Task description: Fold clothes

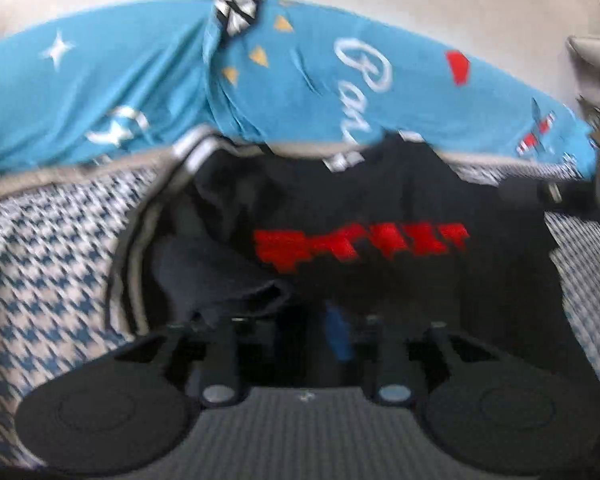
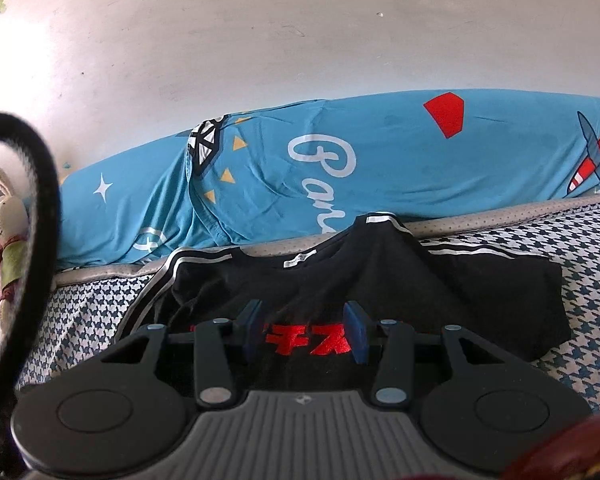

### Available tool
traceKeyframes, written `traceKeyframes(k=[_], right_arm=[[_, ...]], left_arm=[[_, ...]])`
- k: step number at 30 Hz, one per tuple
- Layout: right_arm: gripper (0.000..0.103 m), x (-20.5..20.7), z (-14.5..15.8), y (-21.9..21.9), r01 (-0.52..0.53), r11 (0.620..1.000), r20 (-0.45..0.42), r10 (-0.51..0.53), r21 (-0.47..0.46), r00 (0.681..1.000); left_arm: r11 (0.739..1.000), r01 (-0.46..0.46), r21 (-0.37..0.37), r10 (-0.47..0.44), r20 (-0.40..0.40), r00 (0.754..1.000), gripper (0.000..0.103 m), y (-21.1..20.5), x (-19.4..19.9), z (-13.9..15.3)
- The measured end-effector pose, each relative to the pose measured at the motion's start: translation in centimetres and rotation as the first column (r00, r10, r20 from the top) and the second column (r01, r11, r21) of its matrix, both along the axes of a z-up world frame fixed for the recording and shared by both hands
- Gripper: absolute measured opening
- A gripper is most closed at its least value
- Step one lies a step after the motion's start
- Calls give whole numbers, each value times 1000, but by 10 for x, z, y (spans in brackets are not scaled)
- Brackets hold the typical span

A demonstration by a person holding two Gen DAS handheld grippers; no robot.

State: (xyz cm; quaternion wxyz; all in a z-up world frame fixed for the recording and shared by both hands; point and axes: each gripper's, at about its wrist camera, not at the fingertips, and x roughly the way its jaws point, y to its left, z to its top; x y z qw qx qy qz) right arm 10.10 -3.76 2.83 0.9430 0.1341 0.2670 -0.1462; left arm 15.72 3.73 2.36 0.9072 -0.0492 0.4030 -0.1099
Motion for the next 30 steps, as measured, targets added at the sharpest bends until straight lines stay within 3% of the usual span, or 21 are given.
traceKeyframes(k=[4, 8, 13, 20, 27, 30], right_arm=[[44, 2, -1, 3, -9, 1000, -4, 9, -1, 1000], [45, 5, -2, 7, -17, 1000, -12, 17, -2, 1000], [45, 9, -5, 12, -27, 1000, -21, 27, -3, 999], [45, 13, -9, 20, -50, 999, -45, 49, -17, 998], [45, 16, -13, 21, -61, 998, -67, 60, -12, 996], [45, 16, -14, 22, -71, 997, -76, 70, -16, 995]], left_arm=[[997, 37, -68, -39, -36, 999, 54, 9, -11, -1], [987, 70, -144, -79, -57, 995, 73, 22, -23, 4], [977, 115, -182, -115, 10, 993, 73, 40, -36, 26], [981, -56, -185, 61, 24, 998, 73, 81, -26, 30], [966, -209, -149, 214, 20, 977, 73, 98, -11, 18], [950, -262, -169, 268, 15, 963, 73, 104, -4, 13]])
